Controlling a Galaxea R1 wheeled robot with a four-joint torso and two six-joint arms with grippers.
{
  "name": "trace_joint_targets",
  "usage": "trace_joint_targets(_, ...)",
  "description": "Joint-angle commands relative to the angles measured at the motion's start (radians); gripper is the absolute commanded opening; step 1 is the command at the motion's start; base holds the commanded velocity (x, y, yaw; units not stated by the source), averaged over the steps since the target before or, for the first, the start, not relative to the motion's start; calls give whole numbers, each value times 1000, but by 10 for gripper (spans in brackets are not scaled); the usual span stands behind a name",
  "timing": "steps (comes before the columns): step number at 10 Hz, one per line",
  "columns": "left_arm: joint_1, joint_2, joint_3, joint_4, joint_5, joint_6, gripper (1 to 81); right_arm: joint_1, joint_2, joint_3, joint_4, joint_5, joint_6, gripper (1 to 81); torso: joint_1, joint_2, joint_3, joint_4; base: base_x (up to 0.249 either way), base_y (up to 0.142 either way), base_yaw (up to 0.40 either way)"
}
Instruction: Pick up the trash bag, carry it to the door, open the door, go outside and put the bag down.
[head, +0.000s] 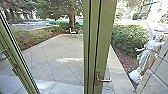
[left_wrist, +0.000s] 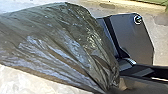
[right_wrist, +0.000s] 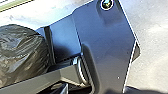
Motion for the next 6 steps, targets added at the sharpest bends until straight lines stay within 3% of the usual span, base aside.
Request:
trace_joint_targets(1,-45,4,3,10,61,6,10,38,-2,3,-6,-58,-3,811,0,0,0,0,0,0,250)
trace_joint_targets(3,-45,2,3,15,61,5,10,38,-2,3,-6,-58,-3,811,0,0,0,0,0,0,144)
trace_joint_targets(6,-45,1,3,9,59,5,10,37,-2,1,-5,-58,-3,811,0,0,0,0,0,0,0)
